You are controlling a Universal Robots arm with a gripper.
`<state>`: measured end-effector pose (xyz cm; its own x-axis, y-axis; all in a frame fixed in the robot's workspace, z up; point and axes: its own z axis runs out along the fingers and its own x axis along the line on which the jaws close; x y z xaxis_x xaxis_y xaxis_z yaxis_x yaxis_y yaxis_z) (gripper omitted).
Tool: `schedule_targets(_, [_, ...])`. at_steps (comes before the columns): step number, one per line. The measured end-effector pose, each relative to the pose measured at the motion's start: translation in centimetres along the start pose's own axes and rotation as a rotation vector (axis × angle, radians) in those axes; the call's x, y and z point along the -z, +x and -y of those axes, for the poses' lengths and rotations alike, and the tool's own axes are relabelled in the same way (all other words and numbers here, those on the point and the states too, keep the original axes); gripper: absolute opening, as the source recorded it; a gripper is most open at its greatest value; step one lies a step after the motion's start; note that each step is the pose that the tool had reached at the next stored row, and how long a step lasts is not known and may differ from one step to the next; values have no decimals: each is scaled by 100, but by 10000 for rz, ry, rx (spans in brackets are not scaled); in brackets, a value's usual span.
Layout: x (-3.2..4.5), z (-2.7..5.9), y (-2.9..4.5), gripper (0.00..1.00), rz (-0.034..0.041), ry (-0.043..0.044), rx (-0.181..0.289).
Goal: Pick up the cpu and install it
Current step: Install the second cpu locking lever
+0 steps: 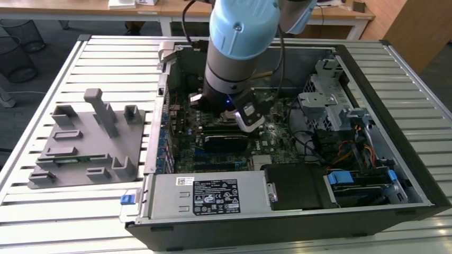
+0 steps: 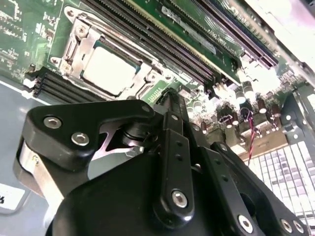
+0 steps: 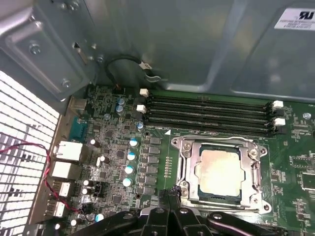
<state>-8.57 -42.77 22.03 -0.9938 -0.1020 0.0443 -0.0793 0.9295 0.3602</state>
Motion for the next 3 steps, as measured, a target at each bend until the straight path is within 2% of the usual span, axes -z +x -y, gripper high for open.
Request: schedule_targets(3, [38, -15, 2, 11, 0, 1, 0])
